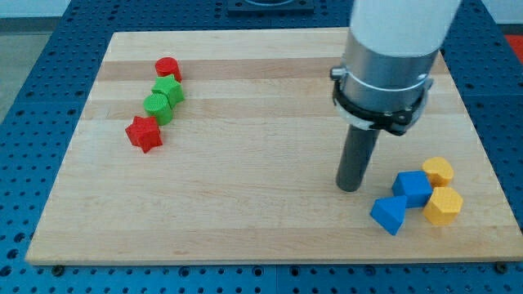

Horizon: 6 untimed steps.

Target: Move the blue triangle slightly below the blue cube

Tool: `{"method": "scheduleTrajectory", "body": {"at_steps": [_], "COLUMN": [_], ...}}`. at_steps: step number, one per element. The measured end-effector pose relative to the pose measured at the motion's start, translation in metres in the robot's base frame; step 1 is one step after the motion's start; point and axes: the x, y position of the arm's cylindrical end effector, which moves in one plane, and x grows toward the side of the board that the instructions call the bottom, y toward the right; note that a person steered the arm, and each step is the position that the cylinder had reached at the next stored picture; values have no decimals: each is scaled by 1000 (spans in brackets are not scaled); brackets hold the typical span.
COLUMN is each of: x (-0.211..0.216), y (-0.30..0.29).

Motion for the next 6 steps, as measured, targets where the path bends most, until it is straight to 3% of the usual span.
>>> {"method": "scheduleTrajectory", "body": {"at_steps": [1, 6], "x": [44, 58], "y": [-12, 6]}}
